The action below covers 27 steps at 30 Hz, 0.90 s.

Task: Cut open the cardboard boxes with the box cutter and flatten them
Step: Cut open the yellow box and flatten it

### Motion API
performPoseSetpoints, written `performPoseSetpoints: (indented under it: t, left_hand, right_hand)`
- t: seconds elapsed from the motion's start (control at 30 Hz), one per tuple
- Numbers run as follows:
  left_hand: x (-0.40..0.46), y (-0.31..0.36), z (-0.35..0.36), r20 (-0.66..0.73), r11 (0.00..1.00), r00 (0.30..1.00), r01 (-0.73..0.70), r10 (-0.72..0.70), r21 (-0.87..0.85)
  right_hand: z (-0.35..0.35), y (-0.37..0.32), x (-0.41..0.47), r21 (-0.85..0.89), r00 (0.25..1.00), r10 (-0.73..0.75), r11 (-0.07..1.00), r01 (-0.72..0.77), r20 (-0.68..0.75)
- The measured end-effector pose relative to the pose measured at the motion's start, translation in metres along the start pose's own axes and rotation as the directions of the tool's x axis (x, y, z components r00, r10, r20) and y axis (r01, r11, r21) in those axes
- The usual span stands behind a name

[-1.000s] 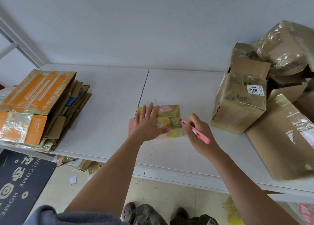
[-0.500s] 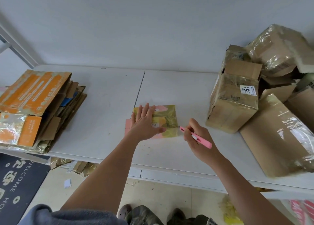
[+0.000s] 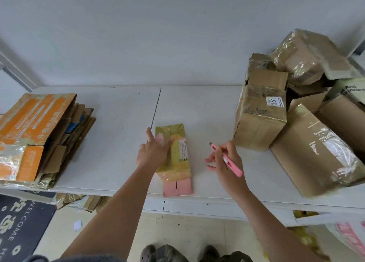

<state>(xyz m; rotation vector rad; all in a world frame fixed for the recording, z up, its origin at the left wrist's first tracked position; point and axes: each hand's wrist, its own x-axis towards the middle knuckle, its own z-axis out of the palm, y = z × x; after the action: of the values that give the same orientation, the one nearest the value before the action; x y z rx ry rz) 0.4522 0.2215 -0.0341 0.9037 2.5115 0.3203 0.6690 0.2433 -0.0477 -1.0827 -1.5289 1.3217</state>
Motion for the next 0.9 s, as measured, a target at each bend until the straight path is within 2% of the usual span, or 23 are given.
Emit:
performPoseSetpoints:
  t: [0.07,0.17,0.23,0.37,0.43,0.47,0.5,0.57,0.67,0.73,0.9]
  left_hand:
    - [-0.002,0.0,-0.004,-0.002,0.998,1.0,-0.025,0.025,-0.055]
    - [-0.006,0.0,-0.006,0.064,0.949,0.997,0.057,-0.039,-0.311]
    - [-0.007,-0.002,-0.006,0.092,0.931,0.995,0.057,-0.026,-0.361]
    - [0.01,-0.004,-0.004,0.065,0.954,0.971,-0.21,0.228,-0.213]
    - [0.02,0.001,-0.007,0.144,0.948,0.937,-0.312,0.318,-0.064]
    - [0.024,0.002,-0.009,0.189,0.95,0.931,-0.309,0.313,-0.054]
    - [0.026,0.003,-0.01,0.22,0.952,0.927,-0.285,0.304,-0.117]
    - [0.03,0.004,-0.012,0.2,0.953,0.941,-0.237,0.274,-0.187]
    - [0.024,-0.001,-0.016,0.118,0.979,0.972,-0.198,0.203,-0.049]
    - [0.014,-0.007,-0.02,0.102,0.99,0.984,-0.142,0.144,-0.02]
    - [-0.02,-0.022,-0.016,0.082,0.996,0.995,0.056,-0.05,-0.072]
  right_hand:
    - [0.004,0.003,-0.004,0.031,0.997,0.07,0.997,-0.07,0.012]
    - [0.013,0.004,-0.009,0.074,0.99,0.143,0.987,-0.142,-0.012]
    - [0.019,0.003,-0.01,0.097,0.983,0.168,0.982,-0.161,-0.068]
    - [0.022,-0.003,-0.011,0.095,0.974,0.183,0.981,-0.171,-0.135]
    - [0.024,-0.005,-0.015,0.108,0.972,0.198,0.977,-0.184,-0.13]
    - [0.026,-0.006,-0.018,0.123,0.971,0.207,0.974,-0.192,-0.118]
    - [0.029,-0.007,-0.021,0.136,0.972,0.208,0.972,-0.193,-0.107]
    - [0.033,-0.009,-0.025,0.16,0.977,0.18,0.974,-0.16,-0.118]
    - [0.033,-0.01,-0.019,0.115,0.97,0.107,0.99,-0.083,-0.217]
    - [0.029,-0.01,-0.008,0.061,0.966,0.068,0.997,-0.055,-0.248]
    - [0.023,-0.01,0.022,0.094,0.985,0.027,0.996,-0.011,-0.172]
